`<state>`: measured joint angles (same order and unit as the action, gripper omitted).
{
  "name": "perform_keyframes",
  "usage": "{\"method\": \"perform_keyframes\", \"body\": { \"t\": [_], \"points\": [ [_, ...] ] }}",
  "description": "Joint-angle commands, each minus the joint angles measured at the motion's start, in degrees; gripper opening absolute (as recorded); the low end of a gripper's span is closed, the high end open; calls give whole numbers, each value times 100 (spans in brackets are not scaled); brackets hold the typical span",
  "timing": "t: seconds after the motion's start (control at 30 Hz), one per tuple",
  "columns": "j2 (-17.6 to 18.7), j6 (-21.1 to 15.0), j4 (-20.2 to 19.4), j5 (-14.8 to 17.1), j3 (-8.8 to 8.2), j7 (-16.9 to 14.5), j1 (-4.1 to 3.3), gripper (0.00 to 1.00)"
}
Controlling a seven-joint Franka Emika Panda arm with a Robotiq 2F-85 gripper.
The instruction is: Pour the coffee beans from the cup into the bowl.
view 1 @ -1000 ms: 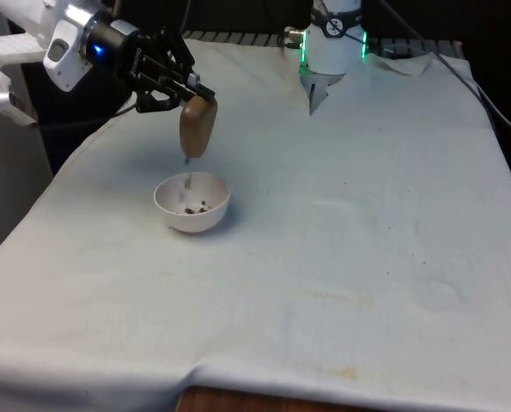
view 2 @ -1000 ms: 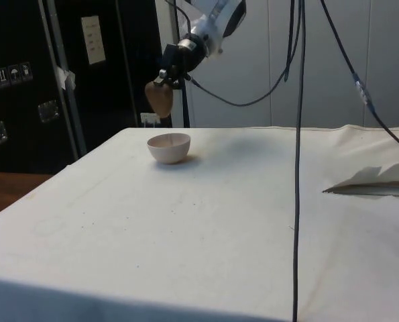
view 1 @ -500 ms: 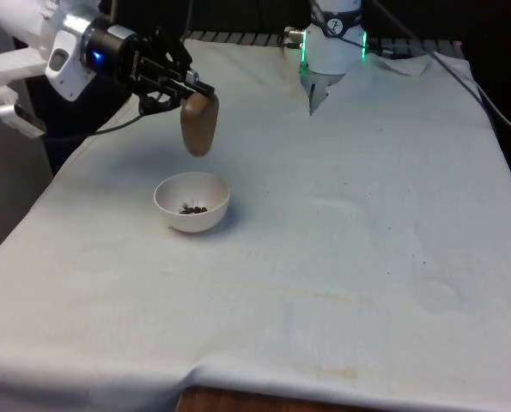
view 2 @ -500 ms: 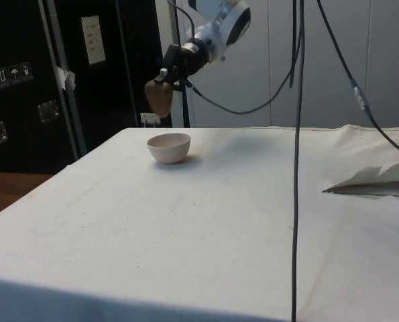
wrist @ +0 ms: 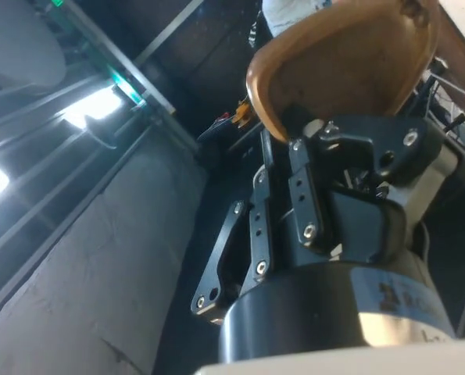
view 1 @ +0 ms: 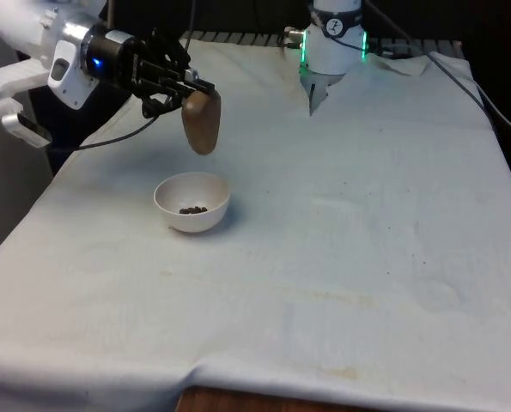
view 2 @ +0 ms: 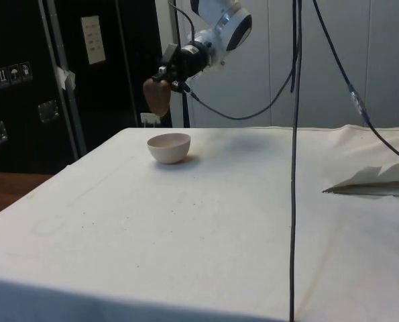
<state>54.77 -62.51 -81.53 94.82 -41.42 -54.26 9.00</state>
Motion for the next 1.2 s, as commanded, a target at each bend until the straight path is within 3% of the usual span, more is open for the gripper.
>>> {"method": "perform_keyframes", "body": {
  "t": [0.0,0.03,0.07,0.23,0.27,0.3,0.53,0.57,0.6,0.63,0.8,0.83,0.87,0.93,1.1,1.13,1.17],
  "points": [
    [46,103,74,34,46,109,74,2],
    [11,46,0,29,-11,23,6,2],
    [57,143,74,63,29,132,74,2],
    [138,281,103,258,6,286,109,2],
    [97,201,11,264,-46,195,34,2],
    [149,304,115,292,6,309,120,2],
    [252,476,201,590,-6,504,206,2],
    [201,372,86,567,-63,401,103,2],
    [269,504,206,636,-11,527,212,2],
    [298,561,218,728,-29,579,223,2],
    [361,693,218,917,-69,688,241,2],
    [327,630,126,928,-126,613,166,2],
    [384,728,218,974,-63,733,258,2],
    [407,756,218,1026,-63,773,275,2],
    [424,802,189,1117,-97,796,252,2],
    [401,768,126,1100,-126,716,212,2],
    [418,791,172,1112,-109,785,241,2]
  ]
}}
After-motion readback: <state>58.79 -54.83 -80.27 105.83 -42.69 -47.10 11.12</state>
